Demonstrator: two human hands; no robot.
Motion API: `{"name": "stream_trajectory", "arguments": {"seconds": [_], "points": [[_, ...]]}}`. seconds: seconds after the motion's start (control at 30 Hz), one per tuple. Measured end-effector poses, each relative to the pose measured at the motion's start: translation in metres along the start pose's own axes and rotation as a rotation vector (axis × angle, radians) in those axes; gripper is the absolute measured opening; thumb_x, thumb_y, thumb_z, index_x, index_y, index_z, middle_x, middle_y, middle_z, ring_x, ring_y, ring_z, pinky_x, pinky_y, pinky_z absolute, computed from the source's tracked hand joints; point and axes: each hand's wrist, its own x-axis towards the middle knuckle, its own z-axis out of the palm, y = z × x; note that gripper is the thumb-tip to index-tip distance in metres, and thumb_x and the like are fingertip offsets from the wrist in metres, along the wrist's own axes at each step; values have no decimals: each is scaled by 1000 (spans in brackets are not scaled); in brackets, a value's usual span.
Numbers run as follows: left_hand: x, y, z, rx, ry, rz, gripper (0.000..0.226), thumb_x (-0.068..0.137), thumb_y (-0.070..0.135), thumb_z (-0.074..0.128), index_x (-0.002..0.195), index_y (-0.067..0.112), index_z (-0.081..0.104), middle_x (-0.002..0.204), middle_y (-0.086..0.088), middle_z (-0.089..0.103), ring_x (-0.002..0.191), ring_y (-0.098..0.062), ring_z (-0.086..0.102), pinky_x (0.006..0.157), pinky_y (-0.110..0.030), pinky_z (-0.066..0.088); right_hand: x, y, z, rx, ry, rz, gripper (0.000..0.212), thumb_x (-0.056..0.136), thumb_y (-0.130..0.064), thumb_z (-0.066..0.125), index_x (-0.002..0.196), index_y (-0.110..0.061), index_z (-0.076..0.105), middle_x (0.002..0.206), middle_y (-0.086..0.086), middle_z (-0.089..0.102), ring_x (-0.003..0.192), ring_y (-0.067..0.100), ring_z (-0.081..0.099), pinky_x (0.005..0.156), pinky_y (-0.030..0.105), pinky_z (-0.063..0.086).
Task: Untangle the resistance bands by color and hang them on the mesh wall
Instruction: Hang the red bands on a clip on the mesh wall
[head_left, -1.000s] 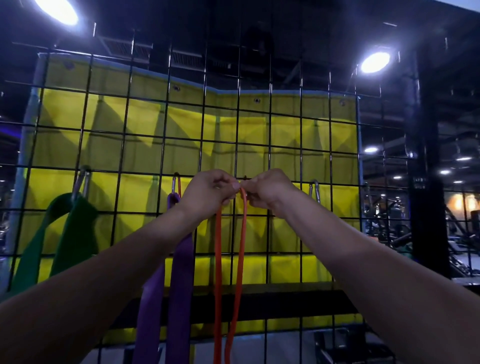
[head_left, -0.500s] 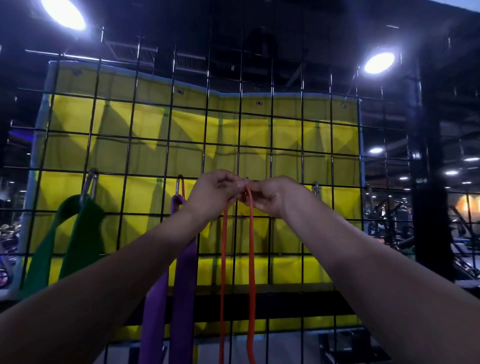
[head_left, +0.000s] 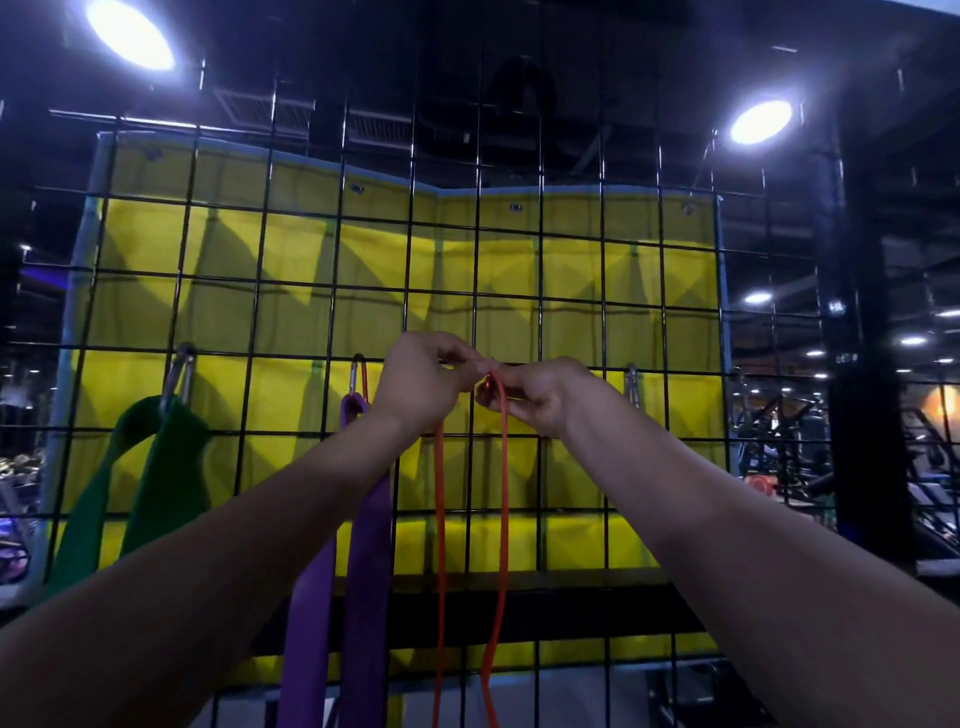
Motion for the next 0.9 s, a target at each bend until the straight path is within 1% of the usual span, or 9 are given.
{"name": "stream_trajectory", "arguments": {"seconds": [0.1,0.23,0.3,0.37,0.4,0.53,0.67,0.8,0.9], "points": [[9,10,-8,168,-108,-12,17,81,20,69,84,3,71,70,-8,65,64,-18,61,59,-24,49,0,0,0,-46,61,-64,39,79,-8,70,109,12,56,74,15,63,58,20,62,40,25,53],[18,21,-5,415,-219,-129,20,82,16,67,90,-2,72,84,-17,69,70,-20,59,67,-30,51,-3,-2,0,-90,84,-81,35,79,-8,70,106,12,58,70,13,60,55,18,58,41,22,53],[14,16,-1,401,-200,-103,18,82,12,65,89,-3,71,81,-16,69,63,-17,57,57,-23,47,-5,-3,-1,-126,109,-93,32,78,-8,72,102,9,60,75,15,62,56,18,60,42,21,52],[7,8,1,300,-172,-81,14,82,11,66,85,-2,72,69,-8,64,53,-8,51,42,-10,38,-3,-2,-2,-163,144,-118,35,74,-8,75,100,9,59,83,18,66,57,20,63,47,24,55],[3,5,1,250,-154,-79,13,82,11,66,84,-1,71,66,-5,61,52,-6,50,40,-8,36,-1,-1,-2,-172,166,-133,36,72,-8,77,99,9,59,86,19,67,58,21,64,50,26,57],[-5,2,2,209,-124,-62,11,82,12,67,80,3,71,63,-1,60,54,-5,52,46,-11,41,1,0,-2,-183,197,-173,38,70,-8,79,98,9,59,91,21,69,66,27,68,66,37,60],[-19,2,8,227,-151,-14,9,82,8,65,81,4,73,72,-4,66,65,-11,59,65,-24,50,1,0,-2,-211,214,-208,34,69,-11,80,92,7,63,90,22,70,73,31,70,75,45,59],[-37,-2,17,83,-30,-78,10,84,11,65,89,7,72,83,-4,68,77,-14,61,72,-25,48,-3,10,-5,-263,221,-263,18,76,-18,75,69,-4,66,82,19,71,73,32,67,83,51,56],[-47,-7,22,30,-27,-128,21,84,8,64,105,9,69,90,-3,63,80,-12,56,74,-23,45,-13,22,-8,-234,235,-338,31,87,-23,63,56,-16,63,77,15,66,74,29,60,86,51,51]]}}
